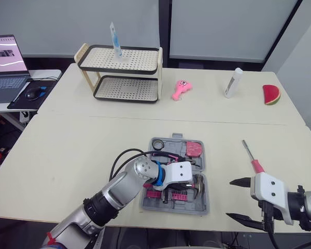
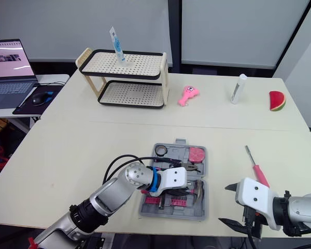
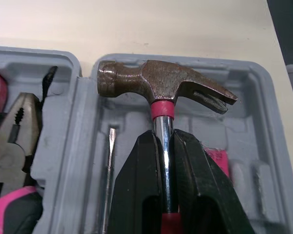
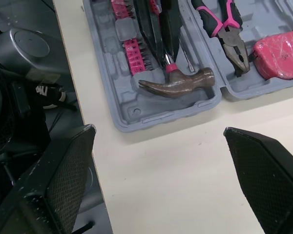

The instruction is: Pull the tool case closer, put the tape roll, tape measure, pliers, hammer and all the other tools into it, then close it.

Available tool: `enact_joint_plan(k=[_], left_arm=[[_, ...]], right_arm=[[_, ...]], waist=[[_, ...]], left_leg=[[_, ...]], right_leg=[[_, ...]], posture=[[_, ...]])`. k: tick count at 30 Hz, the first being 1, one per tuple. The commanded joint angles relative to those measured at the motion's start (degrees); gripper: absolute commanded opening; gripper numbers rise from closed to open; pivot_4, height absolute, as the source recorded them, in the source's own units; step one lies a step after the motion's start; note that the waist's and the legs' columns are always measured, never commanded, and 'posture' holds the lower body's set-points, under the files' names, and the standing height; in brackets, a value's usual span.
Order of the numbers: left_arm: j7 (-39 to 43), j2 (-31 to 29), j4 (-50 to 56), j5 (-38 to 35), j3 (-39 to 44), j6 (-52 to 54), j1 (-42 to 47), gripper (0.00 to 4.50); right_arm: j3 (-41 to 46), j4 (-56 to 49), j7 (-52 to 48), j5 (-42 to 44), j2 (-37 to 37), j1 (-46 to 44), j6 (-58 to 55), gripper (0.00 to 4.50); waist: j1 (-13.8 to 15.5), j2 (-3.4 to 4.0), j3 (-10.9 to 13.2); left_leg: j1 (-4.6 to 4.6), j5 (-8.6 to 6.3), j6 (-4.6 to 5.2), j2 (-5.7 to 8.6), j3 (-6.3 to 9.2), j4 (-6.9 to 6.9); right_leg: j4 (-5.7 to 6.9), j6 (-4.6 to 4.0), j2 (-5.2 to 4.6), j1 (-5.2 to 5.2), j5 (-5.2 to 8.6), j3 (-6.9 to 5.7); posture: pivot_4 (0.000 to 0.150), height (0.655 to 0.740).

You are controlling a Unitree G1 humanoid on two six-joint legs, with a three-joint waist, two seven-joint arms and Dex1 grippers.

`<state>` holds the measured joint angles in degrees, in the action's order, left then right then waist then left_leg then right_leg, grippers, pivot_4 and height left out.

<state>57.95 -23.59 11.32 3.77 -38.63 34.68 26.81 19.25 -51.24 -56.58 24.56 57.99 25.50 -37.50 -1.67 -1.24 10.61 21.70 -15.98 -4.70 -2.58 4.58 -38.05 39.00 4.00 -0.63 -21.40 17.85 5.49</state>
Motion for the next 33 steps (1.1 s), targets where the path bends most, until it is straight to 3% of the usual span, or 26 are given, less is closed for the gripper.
enact_joint_plan(k=[1, 14, 21, 27, 31, 33], left_arm=[[-0.1, 0.7, 0.8, 0.2, -0.7, 0.0, 1.1, 0.08], [0.1, 1.9, -0.9, 0.3, -1.1, 0.9, 1.9, 0.08], [0.3, 2.5, 0.5, -0.9, 0.7, 2.8, 3.5, 2.21], [1.5, 1.9, 6.2, -6.3, 6.5, 5.7, 5.4, 4.01], [4.8, -2.4, 6.6, -9.0, 9.2, -2.2, 3.3, 4.01], [7.2, -5.4, 5.8, -9.4, 8.7, -5.1, 2.0, 3.62]], right_arm=[[1.3, -1.8, 0.4, 1.0, 0.0, -0.6, -0.5, 4.5], [0.7, -2.7, 1.4, 2.0, 0.1, -1.5, -1.8, 4.5], [0.5, -3.0, 1.8, 2.2, 0.2, -1.7, -2.2, 4.5], [0.3, -3.3, 2.4, 2.7, -0.1, -2.3, -2.7, 4.5], [-0.4, -3.2, 2.9, 2.8, -0.4, -2.9, -2.8, 4.5], [-0.7, -3.1, 3.1, 2.8, -0.4, -3.3, -2.8, 4.5]], waist=[[0.0, 0.0, 0.0], [0.0, 0.0, 0.0], [0.0, 0.0, 0.0], [0.0, 0.0, 0.0], [-0.2, 0.01, 0.0], [-0.2, 0.02, 0.0]], left_leg=[[-0.01, 0.0, 0.0, 0.0, 0.0, 0.0], [0.0, 0.0, 0.0, 0.0, 0.0, 0.01], [0.0, 0.0, 0.0, 0.0, 0.0, 0.01], [0.01, 0.0, 0.0, 0.0, 0.01, 0.01], [-0.02, 0.0, 0.0, -0.01, 0.0, 0.04], [-0.04, 0.0, 0.0, -0.02, 0.0, 0.07]], right_leg=[[0.0, 0.0, 0.0, 0.0, 0.0, 0.0], [0.0, 0.0, 0.0, -0.01, 0.0, 0.0], [0.0, 0.0, 0.0, 0.0, 0.0, -0.01], [0.0, 0.0, 0.0, 0.0, 0.0, -0.01], [-0.01, 0.0, 0.0, -0.01, 0.0, 0.0], [-0.01, -0.01, 0.01, -0.02, 0.01, 0.01]], posture=[[0.15, 0.735], [0.15, 0.735], [0.15, 0.735], [0.15, 0.735], [0.15, 0.735], [0.15, 0.735]])
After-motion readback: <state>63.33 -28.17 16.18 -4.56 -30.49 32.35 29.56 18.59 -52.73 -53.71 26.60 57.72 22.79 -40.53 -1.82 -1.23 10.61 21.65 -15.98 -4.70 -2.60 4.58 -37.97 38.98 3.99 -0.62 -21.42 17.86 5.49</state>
